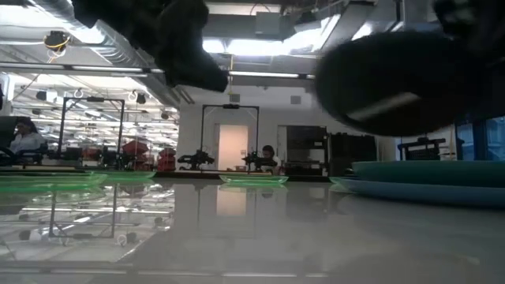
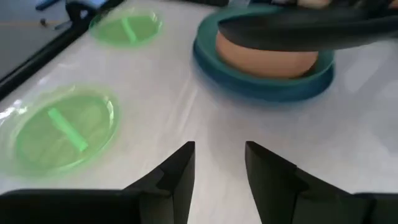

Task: Stack plastic plates
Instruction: Stack the black plate into the orange plate, then stack the top middle transparent green plate into the black plate

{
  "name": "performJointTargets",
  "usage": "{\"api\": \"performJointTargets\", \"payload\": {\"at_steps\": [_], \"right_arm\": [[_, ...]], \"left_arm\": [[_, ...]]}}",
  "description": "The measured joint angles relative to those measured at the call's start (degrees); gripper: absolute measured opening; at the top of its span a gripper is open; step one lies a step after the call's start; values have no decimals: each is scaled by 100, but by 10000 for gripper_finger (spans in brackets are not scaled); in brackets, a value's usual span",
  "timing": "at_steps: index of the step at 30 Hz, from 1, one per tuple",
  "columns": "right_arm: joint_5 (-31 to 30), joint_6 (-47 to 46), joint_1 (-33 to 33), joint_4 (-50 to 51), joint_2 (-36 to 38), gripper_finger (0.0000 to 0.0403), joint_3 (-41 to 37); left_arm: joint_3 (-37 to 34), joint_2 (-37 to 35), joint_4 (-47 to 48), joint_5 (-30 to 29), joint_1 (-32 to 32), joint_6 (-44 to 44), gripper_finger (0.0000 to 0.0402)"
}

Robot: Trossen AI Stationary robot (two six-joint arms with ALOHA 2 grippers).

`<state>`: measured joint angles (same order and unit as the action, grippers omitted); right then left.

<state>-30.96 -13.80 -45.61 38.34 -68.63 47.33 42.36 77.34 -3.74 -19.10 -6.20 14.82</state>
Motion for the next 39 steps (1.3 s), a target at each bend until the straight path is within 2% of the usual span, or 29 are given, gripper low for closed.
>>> {"api": "performJointTargets", "payload": {"at_steps": [3,7,15,19,22,25,28,32,37,39], "right_arm": [[456,-1067,-178,746,130,0,0],[723,-1697,-240,1110,141,0,-33],[549,-2195,-236,631,84,5,-521],[415,-2389,-225,575,84,47,-691],[178,-2345,-225,510,84,95,-697],[-109,-2200,-225,367,86,138,-697],[-663,-2149,-227,192,86,168,-695],[-1510,-1930,-225,-151,86,187,-695],[-2531,-1054,-186,-705,86,189,-693],[-2706,-722,-56,-983,86,187,-693]], "left_arm": [[1,115,-210,43,-9,-40,134],[1,221,-541,69,44,-235,134],[1,262,-685,75,108,-412,134],[1,262,-739,97,152,-650,134],[1,262,-769,381,358,-776,134],[1,264,-768,991,648,-794,134],[1,392,-787,1472,953,-799,134],[1,678,-799,1586,1358,-1001,134],[83,1107,-765,1772,1912,-1423,134],[195,1283,-768,1954,2120,-1601,134]]}}
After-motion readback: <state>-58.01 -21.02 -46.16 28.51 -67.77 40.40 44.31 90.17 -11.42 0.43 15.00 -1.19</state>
